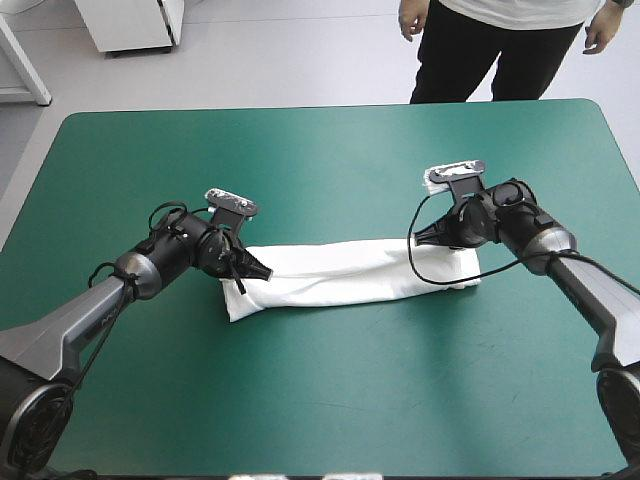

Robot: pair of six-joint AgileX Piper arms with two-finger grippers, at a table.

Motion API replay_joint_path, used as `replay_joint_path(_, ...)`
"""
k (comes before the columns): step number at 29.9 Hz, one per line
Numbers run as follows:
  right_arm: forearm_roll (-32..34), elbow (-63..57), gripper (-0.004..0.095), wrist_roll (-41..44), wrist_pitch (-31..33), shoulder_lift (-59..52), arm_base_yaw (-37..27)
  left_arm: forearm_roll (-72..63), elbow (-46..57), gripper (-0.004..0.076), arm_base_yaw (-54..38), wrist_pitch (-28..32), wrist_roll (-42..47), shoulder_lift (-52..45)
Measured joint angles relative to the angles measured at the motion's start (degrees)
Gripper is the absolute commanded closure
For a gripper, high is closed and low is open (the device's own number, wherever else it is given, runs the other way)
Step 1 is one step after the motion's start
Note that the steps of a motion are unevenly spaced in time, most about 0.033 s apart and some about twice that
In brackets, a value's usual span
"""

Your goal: Fold the cloth

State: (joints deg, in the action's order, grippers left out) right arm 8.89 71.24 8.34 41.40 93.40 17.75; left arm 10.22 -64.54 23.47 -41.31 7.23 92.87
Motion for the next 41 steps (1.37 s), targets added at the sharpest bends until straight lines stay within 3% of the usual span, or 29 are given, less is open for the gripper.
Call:
replay_joint_path(3, 0.0, 2.14, 0.0294, -0.44, 3.85, -0.07, 0.0, 0.05, -3.27, 0.0446, 0.0, -4.89, -0.91, 0.0)
replay_joint_path(5, 0.14, 3.1, 0.0286, -0.57, 5.81, -0.69, 0.0, 0.52, -5.43, 0.0391, 0.0, -8.38, -1.21, 0.0)
replay_joint_path(12, 4.31, 3.38, 0.0287, 0.31, 9.87, -9.36, 0.06, 1.33, -11.23, 0.0372, 0.0, -18.56, -1.27, -6.18)
replay_joint_path(14, 5.92, 3.45, 0.0287, 1.22, 11.13, -11.98, 0.06, -1.63, -12.52, 0.0402, 0.0, -20.25, -2.38, -9.33)
replay_joint_path(16, 7.86, 3.51, 0.0287, 2.07, 13.05, -15.52, 0.06, -7.75, -13.76, 0.0496, 0.0, -21.49, -5.96, -12.86)
replay_joint_path(19, 10.6, 3.51, 0.0287, 3.42, 16.02, -19.78, 0.06, -19.11, -15.09, 0.0738, 0.0, -22.05, -12.58, -16.85)
replay_joint_path(24, 13.56, 3.51, 0.0287, 5.18, 21.65, -25.46, 0.06, -34.09, -15.77, 0.0734, 0.0, -21.07, -23.42, -18.4)
replay_joint_path(30, 13.42, 3.51, 0.0287, 6.71, 27.25, -29.65, -2.4, -42.87, -15.79, 0.0734, 0.0, -19.53, -30.84, -12.67)
replay_joint_path(41, 7.07, 3.51, 0.0287, 5.48, 25.84, -27.38, -9.73, -49.55, -15.79, 0.0734, 1.99, -13.2, -38.32, 4.55)
